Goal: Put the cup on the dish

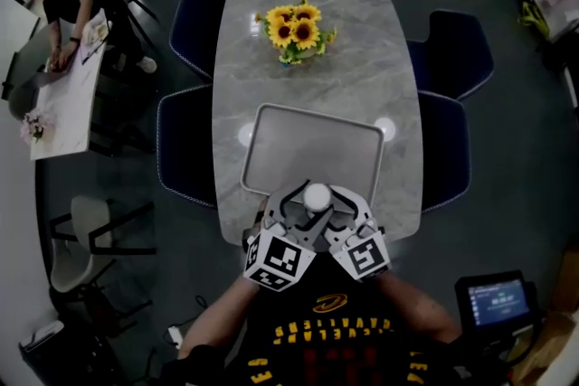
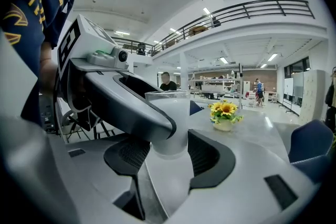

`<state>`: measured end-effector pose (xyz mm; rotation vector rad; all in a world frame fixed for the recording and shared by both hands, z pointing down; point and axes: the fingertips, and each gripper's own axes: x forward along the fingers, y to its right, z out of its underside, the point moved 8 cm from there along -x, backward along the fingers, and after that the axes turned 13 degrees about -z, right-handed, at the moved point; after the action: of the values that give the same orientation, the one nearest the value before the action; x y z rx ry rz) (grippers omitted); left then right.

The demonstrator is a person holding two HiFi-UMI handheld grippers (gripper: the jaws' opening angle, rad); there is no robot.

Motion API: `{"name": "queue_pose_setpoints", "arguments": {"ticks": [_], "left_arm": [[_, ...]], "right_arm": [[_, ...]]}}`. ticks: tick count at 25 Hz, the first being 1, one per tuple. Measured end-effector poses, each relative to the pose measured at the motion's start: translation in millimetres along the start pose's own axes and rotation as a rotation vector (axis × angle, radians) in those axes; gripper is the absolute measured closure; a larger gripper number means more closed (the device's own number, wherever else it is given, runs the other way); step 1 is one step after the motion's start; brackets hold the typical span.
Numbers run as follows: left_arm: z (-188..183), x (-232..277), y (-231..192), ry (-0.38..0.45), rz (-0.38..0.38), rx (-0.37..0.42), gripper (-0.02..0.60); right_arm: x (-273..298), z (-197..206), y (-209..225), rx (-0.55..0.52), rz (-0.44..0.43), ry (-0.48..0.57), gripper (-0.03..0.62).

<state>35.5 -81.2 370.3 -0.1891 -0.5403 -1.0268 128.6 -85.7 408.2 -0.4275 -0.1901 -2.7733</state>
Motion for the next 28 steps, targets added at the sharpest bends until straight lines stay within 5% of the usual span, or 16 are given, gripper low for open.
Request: {"name": "queue_pose_setpoints", "arguments": {"ticks": [11,28], "left_arm": [[7,19,-5,-0.049,-0.058,0.018,0.321],[21,40,-41,-0.052,0.022,0.04,0.321]], "right_arm": [[14,13,17,-0.006,-0.05,-0.022,0.361],[49,16,31,-0.007,0.013,-0.094,0.361]]}}
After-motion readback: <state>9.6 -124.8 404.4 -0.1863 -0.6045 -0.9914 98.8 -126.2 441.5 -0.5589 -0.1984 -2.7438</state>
